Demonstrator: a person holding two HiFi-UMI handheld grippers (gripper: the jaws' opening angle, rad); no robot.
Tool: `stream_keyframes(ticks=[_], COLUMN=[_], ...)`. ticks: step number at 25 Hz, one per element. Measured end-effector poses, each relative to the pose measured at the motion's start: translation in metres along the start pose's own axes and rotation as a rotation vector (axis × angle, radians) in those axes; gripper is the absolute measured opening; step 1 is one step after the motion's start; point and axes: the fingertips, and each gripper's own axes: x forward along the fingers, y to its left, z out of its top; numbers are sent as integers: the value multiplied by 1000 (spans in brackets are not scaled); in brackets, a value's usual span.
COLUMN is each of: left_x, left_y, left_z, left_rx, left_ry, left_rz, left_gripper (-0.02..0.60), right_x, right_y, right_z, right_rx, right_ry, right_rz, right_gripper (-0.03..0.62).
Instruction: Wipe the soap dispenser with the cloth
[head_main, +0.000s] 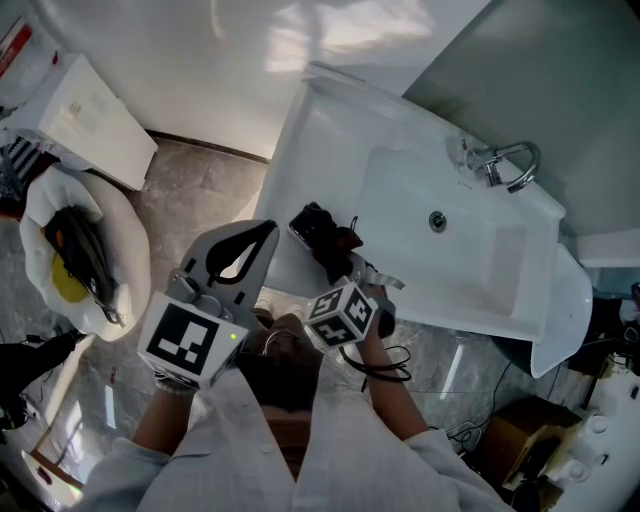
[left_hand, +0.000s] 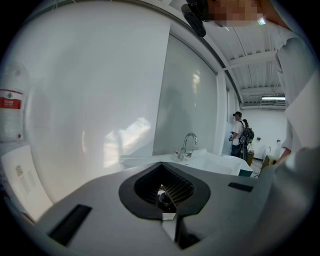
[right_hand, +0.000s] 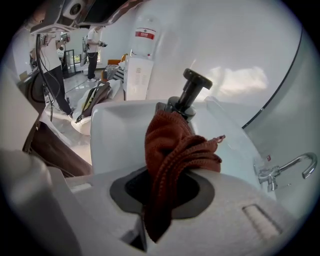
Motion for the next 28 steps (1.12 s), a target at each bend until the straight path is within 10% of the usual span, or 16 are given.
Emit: stream_keyframes(ticks=[12,19,28], left_x=[3,4,1], left_y=[-8,-7,-2], left_z=[7,10,8], left_rx=[8,4,-10], left_ry=[-21,-31,-35], left_rz=[-28,-16,12], left_gripper=[5,5,5], right_x=[-61,-86,-66], right_y=[-70,-89,-71], right_z=[25,81,93], right_rx=[1,-205,-538], right_ry=[-158,-328,-288], right_rz=[-141,-141,-48], right_gripper=[83,83,84])
